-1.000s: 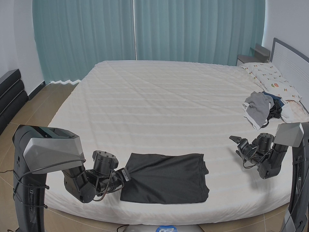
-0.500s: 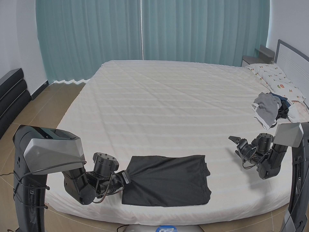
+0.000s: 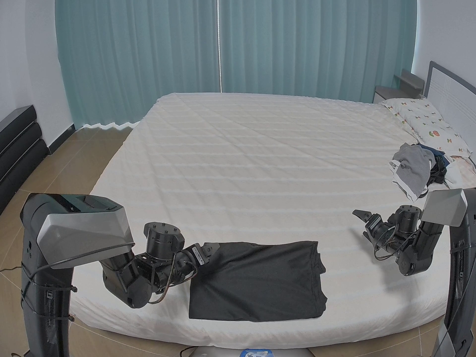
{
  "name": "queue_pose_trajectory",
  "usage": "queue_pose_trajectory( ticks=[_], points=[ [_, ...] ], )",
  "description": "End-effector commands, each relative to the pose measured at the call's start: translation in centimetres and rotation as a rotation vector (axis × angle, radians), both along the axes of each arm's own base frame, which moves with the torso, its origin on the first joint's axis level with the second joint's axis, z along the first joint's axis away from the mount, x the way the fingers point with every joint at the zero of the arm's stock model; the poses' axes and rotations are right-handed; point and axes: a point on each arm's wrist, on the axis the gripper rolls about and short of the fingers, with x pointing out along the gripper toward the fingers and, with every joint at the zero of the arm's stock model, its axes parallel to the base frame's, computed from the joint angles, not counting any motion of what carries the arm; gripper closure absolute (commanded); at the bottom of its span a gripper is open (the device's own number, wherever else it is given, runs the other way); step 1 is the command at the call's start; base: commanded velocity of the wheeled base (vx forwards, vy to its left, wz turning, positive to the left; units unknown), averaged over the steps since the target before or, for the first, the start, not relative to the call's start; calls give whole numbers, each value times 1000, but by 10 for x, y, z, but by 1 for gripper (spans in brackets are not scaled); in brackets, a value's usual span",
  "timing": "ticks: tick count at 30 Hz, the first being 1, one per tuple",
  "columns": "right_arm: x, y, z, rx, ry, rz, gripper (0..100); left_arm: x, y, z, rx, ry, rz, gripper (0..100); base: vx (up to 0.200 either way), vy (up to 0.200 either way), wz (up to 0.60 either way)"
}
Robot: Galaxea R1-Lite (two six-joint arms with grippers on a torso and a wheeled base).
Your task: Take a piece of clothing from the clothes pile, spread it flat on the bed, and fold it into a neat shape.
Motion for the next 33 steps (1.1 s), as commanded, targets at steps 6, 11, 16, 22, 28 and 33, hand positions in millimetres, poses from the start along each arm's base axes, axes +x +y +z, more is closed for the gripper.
queue_pose_trajectory(
  ticks=[6,11,16,22,28,33],
  points=[
    [0,0,-3,-3,5,1,0,28,-10,-16,-31,-29,33,0,0,0,0],
    [0,0,-3,-4,5,0,0,34,-13,-23,-36,-31,57,0,0,0,0],
    [0,0,-3,-5,5,0,0,33,-16,-24,-33,-32,55,0,0,0,0],
    [0,0,-3,-11,5,2,0,33,-16,-24,-31,-28,58,100,0,0,0],
    [0,0,-3,-11,5,2,0,35,-13,-23,-8,-46,123,100,0,0,0],
    [0,0,-3,-11,4,2,0,36,-11,-22,-21,-52,184,100,0,0,0]
  ],
)
